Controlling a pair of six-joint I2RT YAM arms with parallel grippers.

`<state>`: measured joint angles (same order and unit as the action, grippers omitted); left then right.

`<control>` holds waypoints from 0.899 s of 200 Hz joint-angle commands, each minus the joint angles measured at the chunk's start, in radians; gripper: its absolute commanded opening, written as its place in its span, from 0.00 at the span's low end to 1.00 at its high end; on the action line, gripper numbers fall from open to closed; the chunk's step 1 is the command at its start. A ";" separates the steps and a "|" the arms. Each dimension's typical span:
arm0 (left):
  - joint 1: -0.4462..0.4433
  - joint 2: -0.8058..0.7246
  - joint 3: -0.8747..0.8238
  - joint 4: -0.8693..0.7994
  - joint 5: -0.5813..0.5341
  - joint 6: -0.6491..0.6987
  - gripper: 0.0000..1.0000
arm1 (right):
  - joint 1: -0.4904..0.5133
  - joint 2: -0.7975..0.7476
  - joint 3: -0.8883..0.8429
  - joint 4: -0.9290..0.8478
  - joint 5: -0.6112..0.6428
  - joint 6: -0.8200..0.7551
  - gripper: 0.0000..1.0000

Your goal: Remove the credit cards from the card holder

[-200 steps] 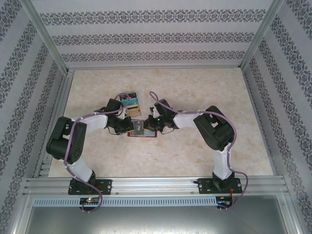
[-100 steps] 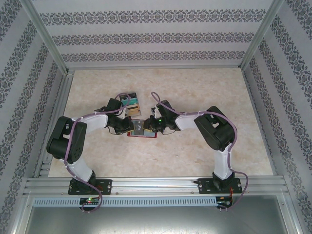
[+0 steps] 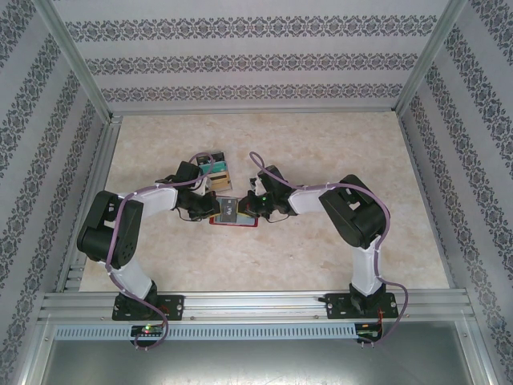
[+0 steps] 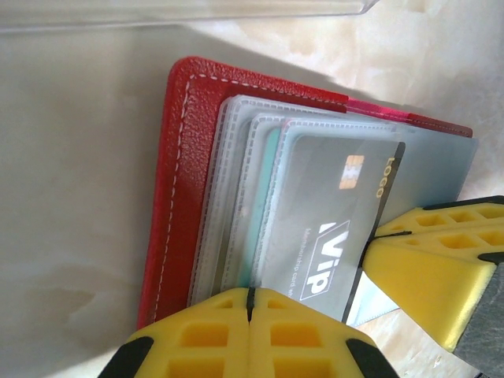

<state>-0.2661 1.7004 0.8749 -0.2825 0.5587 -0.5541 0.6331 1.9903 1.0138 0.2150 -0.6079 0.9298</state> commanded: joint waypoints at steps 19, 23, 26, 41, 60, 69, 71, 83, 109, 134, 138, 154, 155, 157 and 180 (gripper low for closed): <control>0.023 0.048 -0.013 -0.118 -0.127 0.005 0.00 | -0.032 -0.053 -0.050 -0.029 0.030 -0.013 0.00; 0.025 0.048 -0.013 -0.118 -0.126 0.005 0.00 | -0.035 -0.056 -0.054 -0.029 0.030 -0.015 0.00; 0.026 0.047 -0.013 -0.118 -0.126 0.006 0.00 | -0.036 -0.059 -0.056 -0.029 0.030 -0.017 0.00; 0.028 0.049 -0.013 -0.119 -0.122 0.008 0.00 | -0.036 -0.061 -0.057 -0.032 0.024 -0.022 0.00; 0.029 0.050 -0.005 -0.119 -0.105 0.010 0.00 | -0.033 -0.051 -0.045 -0.025 0.014 -0.022 0.00; 0.029 0.038 0.000 -0.119 -0.095 0.008 0.00 | -0.029 -0.044 -0.036 -0.027 0.013 -0.022 0.00; 0.028 0.036 0.002 -0.119 -0.094 0.008 0.00 | -0.029 -0.043 -0.033 -0.028 0.013 -0.021 0.00; 0.028 0.007 0.009 -0.126 -0.097 0.004 0.03 | -0.025 -0.037 -0.024 -0.032 0.013 -0.022 0.00; 0.026 -0.053 0.029 -0.140 -0.092 -0.004 0.09 | -0.023 -0.031 -0.017 -0.034 0.012 -0.022 0.00; 0.005 -0.069 0.039 -0.108 -0.056 -0.026 0.09 | -0.022 -0.029 -0.014 -0.034 0.013 -0.024 0.00; 0.001 -0.066 0.043 -0.102 -0.050 -0.028 0.09 | -0.021 -0.028 -0.013 -0.035 0.013 -0.024 0.00; -0.020 -0.044 0.045 -0.072 -0.032 -0.037 0.09 | -0.018 -0.024 -0.009 -0.034 0.011 -0.024 0.03; -0.021 -0.042 0.046 -0.071 -0.031 -0.038 0.09 | -0.019 -0.024 -0.008 -0.034 0.011 -0.024 0.03; -0.023 -0.039 0.046 -0.069 -0.031 -0.038 0.09 | -0.018 -0.025 -0.008 -0.034 0.010 -0.025 0.03; -0.041 0.011 0.047 -0.048 -0.024 -0.040 0.08 | -0.017 -0.026 -0.010 -0.033 0.013 -0.025 0.06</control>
<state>-0.2832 1.6657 0.9012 -0.3546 0.5198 -0.5770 0.6064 1.9537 0.9836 0.1940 -0.6037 0.9203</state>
